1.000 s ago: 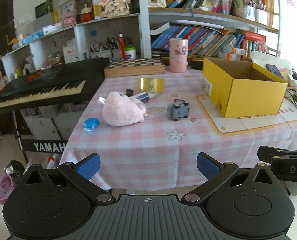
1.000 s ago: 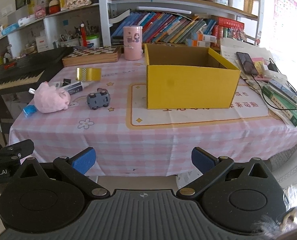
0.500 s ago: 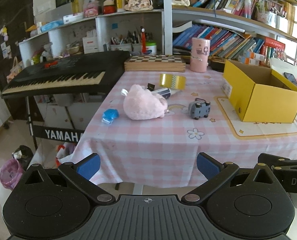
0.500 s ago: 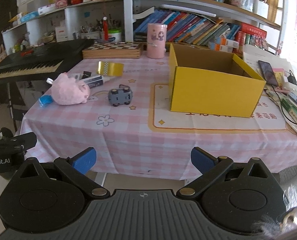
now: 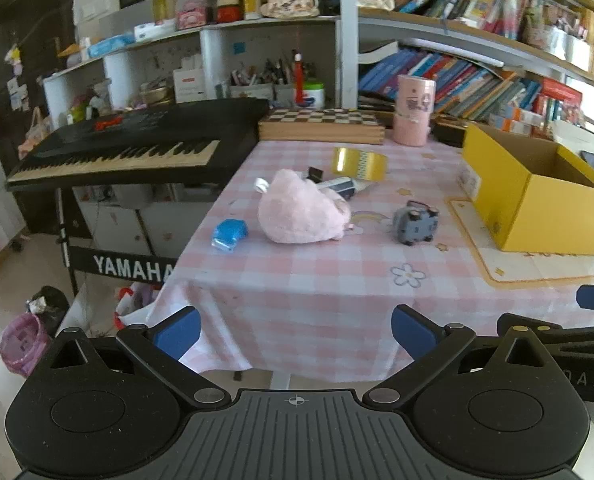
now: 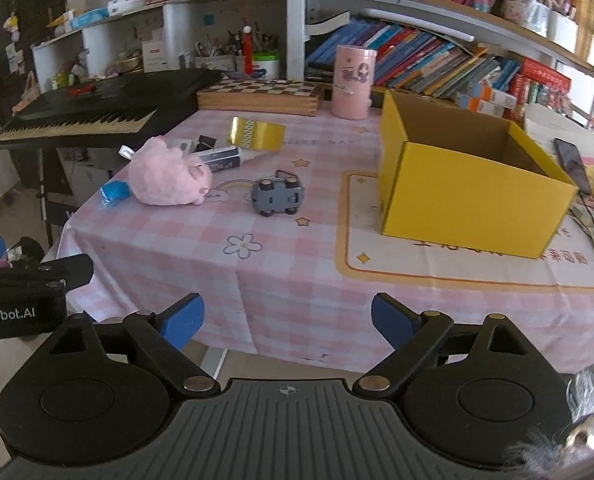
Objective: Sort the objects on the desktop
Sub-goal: 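Move both tools toward the toys on the table, then grasp the blue block with the left tool while the right tool grasps the grey toy truck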
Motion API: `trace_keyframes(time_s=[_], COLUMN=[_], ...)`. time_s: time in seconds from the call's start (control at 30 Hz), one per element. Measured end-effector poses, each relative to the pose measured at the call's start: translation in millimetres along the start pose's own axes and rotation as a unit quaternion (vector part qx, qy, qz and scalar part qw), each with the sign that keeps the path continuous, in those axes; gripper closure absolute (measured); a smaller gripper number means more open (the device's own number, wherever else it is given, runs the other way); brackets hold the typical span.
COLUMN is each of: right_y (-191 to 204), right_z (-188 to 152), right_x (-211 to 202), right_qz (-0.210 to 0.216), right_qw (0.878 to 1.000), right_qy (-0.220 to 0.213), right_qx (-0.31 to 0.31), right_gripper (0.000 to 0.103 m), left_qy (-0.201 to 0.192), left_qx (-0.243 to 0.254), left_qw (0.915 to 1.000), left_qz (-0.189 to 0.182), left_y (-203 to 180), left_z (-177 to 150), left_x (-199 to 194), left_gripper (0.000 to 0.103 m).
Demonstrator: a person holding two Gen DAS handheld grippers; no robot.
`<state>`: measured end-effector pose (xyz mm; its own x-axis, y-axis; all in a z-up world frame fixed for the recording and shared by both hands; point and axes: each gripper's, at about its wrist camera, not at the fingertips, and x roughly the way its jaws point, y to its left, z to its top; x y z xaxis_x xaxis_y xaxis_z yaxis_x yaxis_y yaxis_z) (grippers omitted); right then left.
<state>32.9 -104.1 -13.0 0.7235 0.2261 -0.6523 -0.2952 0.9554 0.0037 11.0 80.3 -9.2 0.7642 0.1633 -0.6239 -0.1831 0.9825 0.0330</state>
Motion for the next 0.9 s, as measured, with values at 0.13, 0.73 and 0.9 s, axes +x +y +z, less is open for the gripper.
trace_keyframes(time_s=[0.13, 0.73, 0.9], right_y=[3, 4, 2], right_z=[11, 73, 87], right_x=[17, 116, 144], right_qz=[0.013, 0.034, 0.033], right_qw=[1.0, 0.999, 0.998], right_qy=[0.003, 0.033, 0.049], right_qx=[-0.003, -0.017, -0.02], right_gripper=[0.013, 0.015, 0.015], left_qy=[0.008, 0.044, 0.068], left_qx=[-0.006, -0.034, -0.036], left_qw=[0.9998, 0.9965, 0.9934], left_qz=[0.015, 0.063, 0.085], left_y=[8, 36, 46], left_z=[6, 49, 57], left_x=[13, 101, 139], left_gripper=[0.001, 0.012, 0.031])
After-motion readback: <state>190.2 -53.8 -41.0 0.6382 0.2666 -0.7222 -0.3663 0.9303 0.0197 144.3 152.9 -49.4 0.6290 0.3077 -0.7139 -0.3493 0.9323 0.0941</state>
